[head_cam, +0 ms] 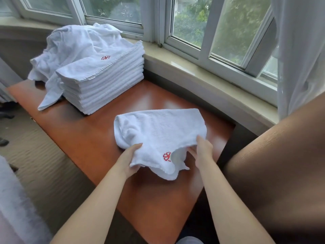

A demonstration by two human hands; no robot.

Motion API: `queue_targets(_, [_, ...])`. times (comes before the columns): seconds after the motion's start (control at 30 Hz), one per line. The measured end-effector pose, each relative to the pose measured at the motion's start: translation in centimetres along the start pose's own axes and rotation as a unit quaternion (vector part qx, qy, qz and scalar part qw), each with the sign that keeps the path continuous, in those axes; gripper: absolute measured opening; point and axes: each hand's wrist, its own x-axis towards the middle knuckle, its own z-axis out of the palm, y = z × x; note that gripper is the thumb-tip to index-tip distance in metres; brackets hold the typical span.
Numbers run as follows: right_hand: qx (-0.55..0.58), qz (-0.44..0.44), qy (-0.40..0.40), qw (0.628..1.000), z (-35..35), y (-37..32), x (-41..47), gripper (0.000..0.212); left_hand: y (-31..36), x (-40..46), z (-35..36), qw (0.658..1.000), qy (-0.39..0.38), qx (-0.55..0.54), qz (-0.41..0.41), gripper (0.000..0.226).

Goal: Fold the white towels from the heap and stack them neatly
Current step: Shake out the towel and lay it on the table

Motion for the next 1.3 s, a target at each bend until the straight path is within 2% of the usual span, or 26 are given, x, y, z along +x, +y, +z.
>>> queue_targets(0.07, [0.135,0.021,-0.050,0.989,1.4,-2.3,-0.6,0.016,1.6,-0.5,0.8,0.996,-0.028,-0.005,0.082,0.021])
queue_targets(0.1, [0.198,0.029,-0.050,0.978,1.8,-3.0,-0.7,0.020,2.4,-0.6,1.0,0.992,-0.035,-0.022,0.119,0.023])
queue_targets(0.13, [0.231,0.035,-0.027,0.972,2.1,-3.2,-0.7,0.024,3.2,-0.7,1.0,0.988,-0.031,-0.043,0.142,0.025])
queue_targets(0.17, [0.218,0.036,0.011,0.975,2.1,-2.9,-0.8,0.026,3.7,-0.8,0.8,0.986,-0.022,-0.055,0.154,0.026])
queue_targets(0.27, [-0.003,0.069,0.125,0.990,0.7,1.2,-0.7,0.034,2.4,-0.4,-1.1,0.988,0.076,-0.023,0.136,0.034])
queue_targets(0.33, [-0.155,0.134,0.162,0.965,-1.1,5.3,-1.0,0.046,-0.1,0.0,-2.7,0.977,0.192,0.003,0.092,0.039])
queue_targets(0.4, [-0.304,0.126,0.173,0.928,-2.1,8.1,-1.9,0.044,-2.2,0.2,-4.1,0.948,0.297,0.070,0.085,0.039])
queue_targets(0.5, [-0.380,0.112,0.207,0.895,-2.0,8.5,-3.0,0.038,-3.1,0.4,-4.6,0.929,0.338,0.115,0.096,0.033])
queue_targets(0.57, [-0.370,0.120,0.226,0.893,-1.8,7.9,-3.0,0.039,-1.7,0.4,-3.9,0.935,0.334,0.066,0.102,0.025])
queue_targets(0.63, [-0.341,0.075,0.248,0.904,-1.8,7.6,-3.1,0.037,0.8,0.3,-3.1,0.945,0.293,0.045,0.137,0.014])
queue_targets(0.73, [-0.250,-0.030,0.253,0.934,-1.9,7.7,-3.2,0.031,4.5,0.5,-3.5,0.968,0.213,0.011,0.134,0.021])
queue_targets(0.8, [-0.209,-0.021,0.235,0.949,-2.0,8.5,-3.6,0.031,5.2,0.9,-5.2,0.971,0.197,0.044,0.127,0.022])
queue_targets(0.83, [-0.214,-0.003,0.235,0.948,-2.3,9.1,-3.9,0.033,4.9,1.1,-6.2,0.955,0.234,0.120,0.136,0.021])
queue_targets(0.87, [-0.248,0.011,0.243,0.938,-2.5,9.8,-4.3,0.036,4.1,1.4,-7.3,0.924,0.288,0.209,0.141,0.016])
queue_targets(0.9, [-0.293,0.021,0.255,0.921,-2.8,10.5,-4.7,0.037,3.1,1.4,-8.2,0.897,0.336,0.254,0.136,0.008])
queue_targets(0.93, [-0.328,0.030,0.269,0.905,-2.9,11.1,-5.0,0.036,2.2,1.3,-9.0,0.882,0.364,0.277,0.115,0.017])
queue_targets(0.97, [-0.339,0.042,0.279,0.898,-3.0,11.7,-5.2,0.034,1.5,1.3,-9.5,0.892,0.362,0.257,0.091,0.027])
queue_targets(1.0, [-0.333,0.055,0.286,0.897,-3.0,12.1,-5.2,0.032,1.3,1.2,-9.5,0.920,0.333,0.194,0.077,0.032])
queue_targets(1.07, [-0.294,0.084,0.289,0.907,-2.6,12.2,-5.4,0.029,1.7,1.6,-9.4,0.957,0.265,0.103,0.054,0.031])
queue_targets(1.17, [-0.176,0.123,0.309,0.927,-1.5,11.2,-5.9,0.031,2.5,1.6,-9.1,0.975,0.206,0.078,0.018,0.021])
queue_targets(1.27, [-0.182,0.126,0.289,0.931,-1.0,11.9,-5.4,0.023,2.7,1.5,-8.8,0.986,0.156,0.053,0.000,0.012])
queue_targets(1.3, [-0.185,0.133,0.266,0.937,-0.9,12.2,-5.2,0.034,2.7,1.4,-8.8,0.988,0.146,0.047,0.010,0.012])
